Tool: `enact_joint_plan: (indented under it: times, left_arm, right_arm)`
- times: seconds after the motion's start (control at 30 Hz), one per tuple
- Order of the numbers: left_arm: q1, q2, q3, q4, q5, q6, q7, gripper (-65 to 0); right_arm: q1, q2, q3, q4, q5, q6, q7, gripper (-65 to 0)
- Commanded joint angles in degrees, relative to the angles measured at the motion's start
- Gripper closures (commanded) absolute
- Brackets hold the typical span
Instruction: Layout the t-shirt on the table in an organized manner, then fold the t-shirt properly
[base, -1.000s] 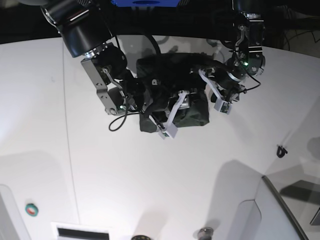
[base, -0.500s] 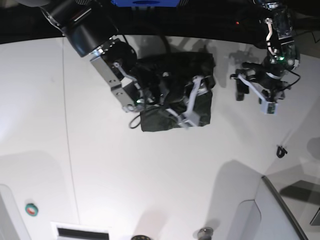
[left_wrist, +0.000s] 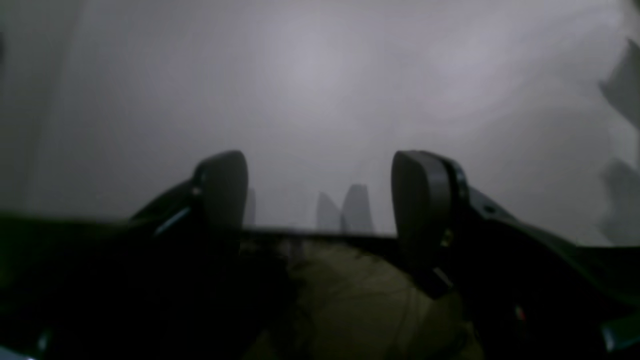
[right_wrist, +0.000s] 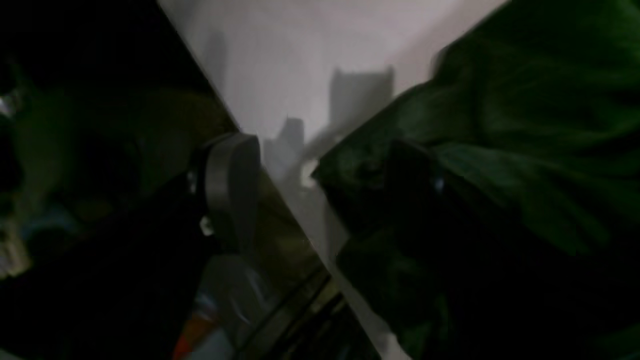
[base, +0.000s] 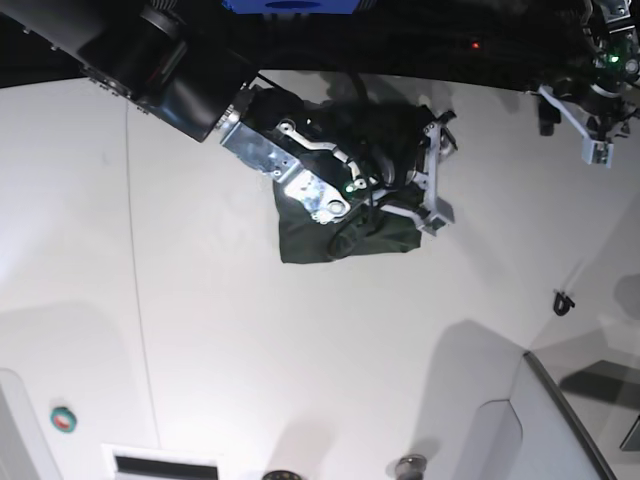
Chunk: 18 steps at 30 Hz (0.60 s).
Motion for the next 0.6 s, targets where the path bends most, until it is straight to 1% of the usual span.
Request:
enact_joint_plan:
  times: [0.0,0.03,0.1,0.2,0.23,0.27,0.3,0.4,0.43,0.47,0.5,0.57]
  left_arm:
    - [0.3,-0.8,-1.4,0.8,-0.3,0.0,-1.1,-43.4]
    - [0.3,-0.9,-2.2,0.4,-0.3,0.0,-1.1,-43.4]
    - [0.2,-0.9,-4.1,-1.1,-0.3,0.0,-1.1,-43.4]
    - [0.1,-0.9,-5.1,-3.0,-0.3,-0.1,-1.2,-43.4]
    - [0.1,-0.9,-5.2,-3.6,-0.3,-0.1,-1.3,-43.4]
    - [0.1,-0.9,-5.2,-3.9,-0.3,-0.1,-1.5,-43.4]
    - [0.2,-0.9,-5.2,-4.4,-0.3,-0.1,-2.4,-43.4]
    - [0.3,-0.8,-5.2,-6.6,-0.3,-0.1,-6.1,-43.4]
    - [0.3,-0.7,-5.2,-7.4,-0.3,-0.1,-6.8,-43.4]
    - [0.3,-0.7,-5.2,-8.1,-0.3,-0.1,-7.2,-43.4]
    - [0.2,-0.8,-5.2,-8.7,-0.3,-0.1,-7.4,-43.4]
    - [0.0,-0.8,-5.2,-9.3,-0.3,-0.1,-7.5,-43.4]
  right_arm:
    - [1.7,-0.9,-0.7,2.9,0.6,-0.2,0.7,-37.8]
    - [1.7,-0.5,-1.2,5.0,0.7,-0.2,0.7,-37.7]
    - [0.9,1.8,-1.2,10.3,0.7,-0.3,0.7,-37.7]
    - [0.7,5.4,-1.1,18.6,0.6,-0.4,0.9,-37.7]
    - [0.6,6.7,-1.0,21.3,0.6,-1.1,1.0,-37.7]
    - [0.6,7.9,-1.0,23.8,0.6,-2.5,1.0,-37.7]
    - [0.6,9.3,-1.0,26.2,0.6,-5.0,1.0,-37.7]
    - [-0.6,13.7,1.0,31.4,0.7,-14.9,1.1,-37.5]
    - [-1.6,14.8,2.6,32.7,0.6,-17.0,1.6,-37.4]
    - [-2.7,15.9,4.6,33.6,0.6,-18.1,2.5,-35.7]
    - [-3.9,17.3,6.3,33.9,0.6,-17.9,3.7,-32.3]
    - [-5.6,19.2,9.8,33.3,0.6,-16.4,5.6,-18.2]
